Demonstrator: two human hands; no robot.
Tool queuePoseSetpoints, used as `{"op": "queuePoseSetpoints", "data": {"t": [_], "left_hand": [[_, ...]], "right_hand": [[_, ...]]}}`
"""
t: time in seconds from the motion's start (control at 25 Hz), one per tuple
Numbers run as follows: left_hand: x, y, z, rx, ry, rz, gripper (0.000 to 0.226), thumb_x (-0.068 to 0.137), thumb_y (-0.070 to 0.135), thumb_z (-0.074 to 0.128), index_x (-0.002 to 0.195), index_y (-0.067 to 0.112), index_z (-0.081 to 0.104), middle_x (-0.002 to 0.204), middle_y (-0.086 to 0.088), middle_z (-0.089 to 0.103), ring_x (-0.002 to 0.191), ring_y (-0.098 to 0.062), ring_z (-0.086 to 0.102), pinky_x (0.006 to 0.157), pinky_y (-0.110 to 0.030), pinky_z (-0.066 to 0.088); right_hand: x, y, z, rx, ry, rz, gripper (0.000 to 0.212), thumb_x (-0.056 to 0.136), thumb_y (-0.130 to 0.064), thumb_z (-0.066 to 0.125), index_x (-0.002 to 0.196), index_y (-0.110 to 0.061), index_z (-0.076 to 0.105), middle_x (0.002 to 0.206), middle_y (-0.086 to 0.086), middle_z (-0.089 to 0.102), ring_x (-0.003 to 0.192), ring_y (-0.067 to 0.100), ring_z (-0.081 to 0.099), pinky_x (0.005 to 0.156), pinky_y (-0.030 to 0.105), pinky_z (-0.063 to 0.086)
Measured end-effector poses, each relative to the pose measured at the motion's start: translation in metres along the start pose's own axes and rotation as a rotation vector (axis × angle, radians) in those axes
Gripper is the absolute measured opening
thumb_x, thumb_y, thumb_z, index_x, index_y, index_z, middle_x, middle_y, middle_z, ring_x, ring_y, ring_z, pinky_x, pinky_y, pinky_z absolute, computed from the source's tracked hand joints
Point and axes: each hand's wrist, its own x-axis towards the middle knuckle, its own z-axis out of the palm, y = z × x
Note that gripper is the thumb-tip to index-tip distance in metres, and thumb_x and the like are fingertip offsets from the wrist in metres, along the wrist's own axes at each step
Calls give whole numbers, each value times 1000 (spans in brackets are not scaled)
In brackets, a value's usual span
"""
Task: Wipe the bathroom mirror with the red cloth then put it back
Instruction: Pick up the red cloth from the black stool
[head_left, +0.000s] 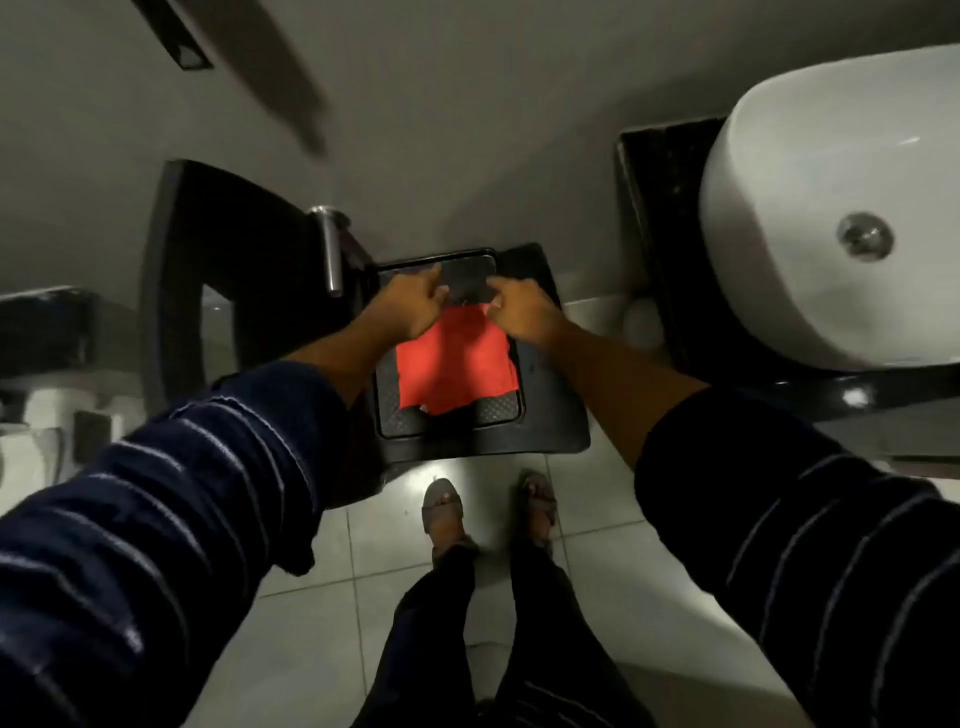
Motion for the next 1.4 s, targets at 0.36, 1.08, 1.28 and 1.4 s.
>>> {"op": "queuePoseSetpoints", "data": {"t": [0.36, 1.08, 1.28, 1.4], "left_hand": [[57, -87, 123, -132, -34, -323, 39, 93, 27, 45, 114, 1, 64, 125, -24, 64, 118, -36, 59, 97, -36, 43], [60, -86, 138, -716, 150, -574, 66, 79, 12, 70, 138, 14, 40, 121, -15, 62, 112, -32, 61, 87, -30, 43], [36, -29, 41, -563, 107, -286, 54, 78, 5, 63, 129, 19, 56, 118, -14, 68, 109, -28, 64, 95, -29, 47], [22, 21, -28, -425, 113, -149, 43, 75, 4, 64, 117, 14, 66, 112, -15, 71, 103, -27, 66, 80, -19, 43]], "right_hand": [[59, 78, 116, -154, -152, 172, 52, 82, -7, 54, 133, -4, 43, 126, 25, 57, 115, 40, 57, 96, 43, 50], [62, 78, 130, 379, 0, 478, 84, 75, -13, 64, 146, -26, 21, 130, 22, 57, 117, 38, 57, 97, 38, 47], [33, 54, 27, 536, 31, 262, 65, 65, -3, 65, 129, -9, 54, 122, 12, 60, 110, 25, 56, 90, 28, 45], [5, 34, -36, 705, 101, 278, 52, 64, 2, 62, 117, -1, 62, 102, 7, 59, 93, 20, 54, 71, 21, 42]]}}
